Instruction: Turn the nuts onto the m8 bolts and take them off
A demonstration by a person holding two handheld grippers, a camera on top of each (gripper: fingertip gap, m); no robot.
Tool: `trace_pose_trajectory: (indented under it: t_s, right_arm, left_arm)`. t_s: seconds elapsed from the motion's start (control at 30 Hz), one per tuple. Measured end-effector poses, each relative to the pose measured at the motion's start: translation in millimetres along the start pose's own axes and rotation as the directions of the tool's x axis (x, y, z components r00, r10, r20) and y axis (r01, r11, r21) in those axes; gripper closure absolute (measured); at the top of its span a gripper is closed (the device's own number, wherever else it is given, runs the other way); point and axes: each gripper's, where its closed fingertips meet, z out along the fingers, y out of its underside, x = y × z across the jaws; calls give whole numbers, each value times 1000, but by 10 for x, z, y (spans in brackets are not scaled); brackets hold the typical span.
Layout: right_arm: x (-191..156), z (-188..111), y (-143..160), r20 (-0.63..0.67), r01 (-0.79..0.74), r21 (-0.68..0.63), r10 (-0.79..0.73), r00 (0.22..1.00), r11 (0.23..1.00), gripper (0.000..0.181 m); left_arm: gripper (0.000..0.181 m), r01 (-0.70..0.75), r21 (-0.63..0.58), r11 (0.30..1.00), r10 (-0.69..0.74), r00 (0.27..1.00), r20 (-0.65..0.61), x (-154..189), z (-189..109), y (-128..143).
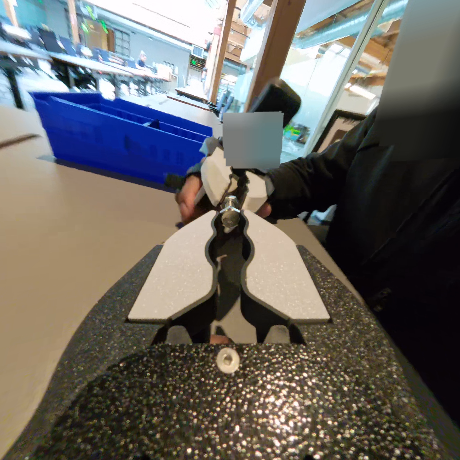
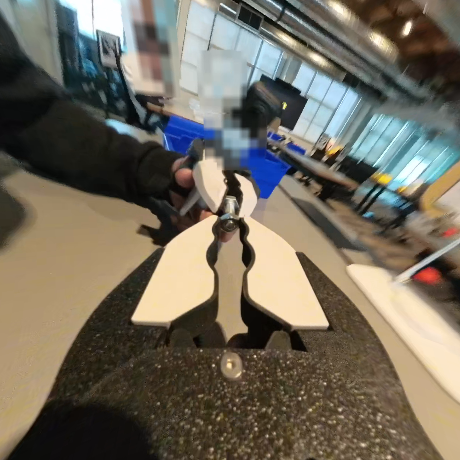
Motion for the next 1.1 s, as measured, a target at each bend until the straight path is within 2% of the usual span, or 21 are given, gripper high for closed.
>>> trace_pose_trajectory:
  t_s: [0.03,0.1,0.17,0.2,0.23,0.3,0.37,0.47,0.63,0.73,0.83,0.87,0.93,1.0,1.03,1.1]
  right_arm:
    - [-21,-13,-7,-24,145,-5,-145,989,989,167]
    - [-55,-24,21,-75,468,-60,-471,879,882,167]
    - [-46,-18,108,-78,628,-149,-643,762,764,158]
    - [-45,-12,130,-76,620,-155,-635,769,769,151]
    - [-43,-10,125,-81,557,-136,-569,818,820,148]
    - [-44,-7,77,-71,349,-64,-353,933,935,143]
    - [-23,-21,0,-45,133,9,-133,990,991,143]
    - [5,-38,-59,17,-112,59,111,994,992,144]
    - [30,-28,-39,33,-212,42,211,977,976,151]
    - [2,-12,3,21,-150,11,150,989,989,167]
    - [-31,-28,6,-30,105,4,-105,994,994,167]
    - [-49,-37,-7,-57,245,0,-245,968,969,167]
    - [-48,-44,-11,-121,503,-54,-506,854,863,167]
    - [-55,-47,13,-137,645,-109,-654,744,757,166]
    - [-58,-47,39,-130,653,-121,-664,736,747,160]
    - [-50,-41,59,-122,550,-97,-559,820,829,146]
  left_arm:
    - [167,69,-8,998,-70,997,-36,34,11,13]
    - [167,174,-22,985,-175,982,-73,45,20,46]
    - [167,169,-25,985,-170,984,-54,-5,22,81]
    - [167,149,-23,989,-150,988,-41,-22,25,85]
    - [167,124,-21,992,-124,992,-27,-32,27,82]
    - [167,34,-19,999,-33,999,9,-43,26,59]
    - [168,-104,-21,994,105,993,63,-61,17,24]
    - [167,-218,-26,976,219,970,107,-69,8,-13]
    - [167,-261,-1,965,260,959,112,-42,-5,-62]
    - [167,-258,-6,966,257,962,89,-9,5,-45]
    - [167,-142,-8,990,142,990,23,49,23,-19]
    - [167,-59,-8,998,59,998,-21,84,28,-6]
    - [167,86,0,996,-85,994,-73,91,28,-1]
    - [167,141,5,990,-140,985,-101,86,25,16]
    - [167,130,9,991,-129,988,-88,66,28,21]
    - [167,72,11,997,-72,996,-56,42,29,18]
